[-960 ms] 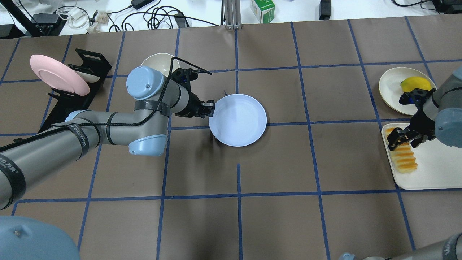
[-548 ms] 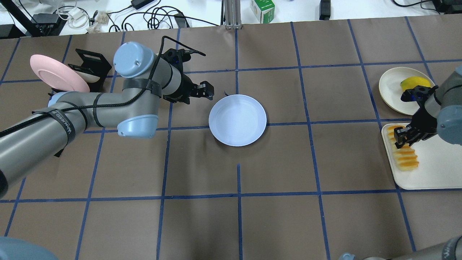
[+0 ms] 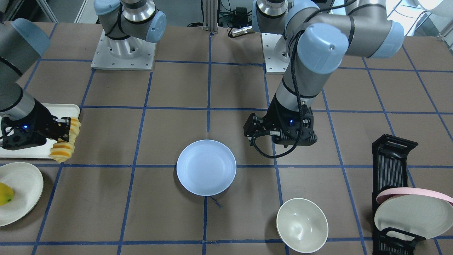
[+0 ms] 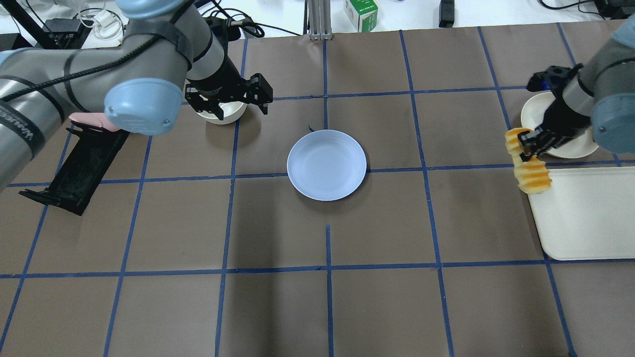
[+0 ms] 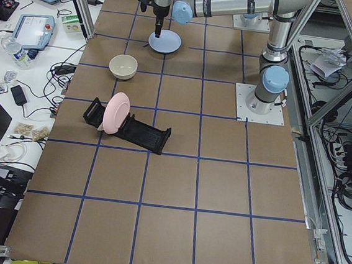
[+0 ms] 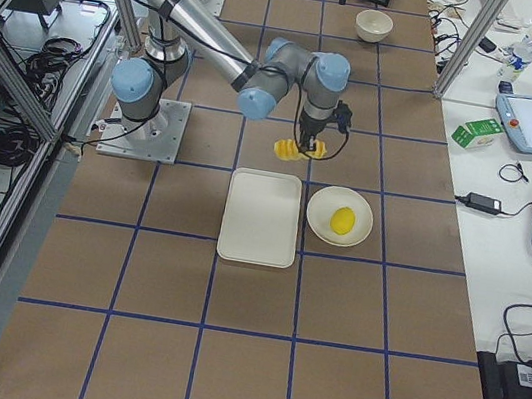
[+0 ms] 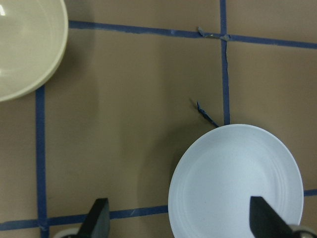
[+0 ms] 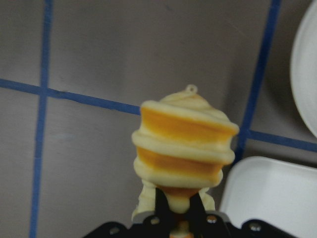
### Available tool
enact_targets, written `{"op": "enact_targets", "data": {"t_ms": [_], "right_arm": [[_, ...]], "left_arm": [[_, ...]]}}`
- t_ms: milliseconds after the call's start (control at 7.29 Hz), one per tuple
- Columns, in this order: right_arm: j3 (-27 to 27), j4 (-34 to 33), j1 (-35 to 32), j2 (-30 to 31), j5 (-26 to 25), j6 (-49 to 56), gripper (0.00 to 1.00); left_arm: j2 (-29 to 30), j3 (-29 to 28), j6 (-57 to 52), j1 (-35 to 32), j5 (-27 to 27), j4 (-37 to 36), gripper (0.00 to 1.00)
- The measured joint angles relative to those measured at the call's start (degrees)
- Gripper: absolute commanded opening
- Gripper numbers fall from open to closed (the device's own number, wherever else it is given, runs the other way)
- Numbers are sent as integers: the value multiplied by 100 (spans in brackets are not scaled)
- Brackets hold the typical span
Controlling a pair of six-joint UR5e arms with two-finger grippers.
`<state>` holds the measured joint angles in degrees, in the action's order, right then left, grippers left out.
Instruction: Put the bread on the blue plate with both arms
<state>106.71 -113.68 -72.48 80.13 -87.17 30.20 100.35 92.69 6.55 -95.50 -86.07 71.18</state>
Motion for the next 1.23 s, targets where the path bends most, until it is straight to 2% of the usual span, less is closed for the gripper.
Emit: {"op": "enact_targets", "data": {"t_ms": [274, 411, 685, 960, 1234], "right_arm": [[-230, -80, -1390, -132, 152, -1271, 0], [-439, -191, -1986, -347, 167, -1929, 0], [-1189, -391, -2899, -1151, 267, -3384, 0], [-1753, -446, -3325, -1755, 481, -4328, 0], [-1855, -535, -3428, -1994, 779, -4727, 0]], "left_arm": [[-483, -240, -157, 4, -432, 1013, 100], [-615, -318, -256, 3, -536, 1251, 100], [-765, -365, -345, -2, -570, 1596, 100], [-845, -357, -362, -3, -570, 1707, 100], [-902, -322, -353, -4, -596, 1722, 100]]}}
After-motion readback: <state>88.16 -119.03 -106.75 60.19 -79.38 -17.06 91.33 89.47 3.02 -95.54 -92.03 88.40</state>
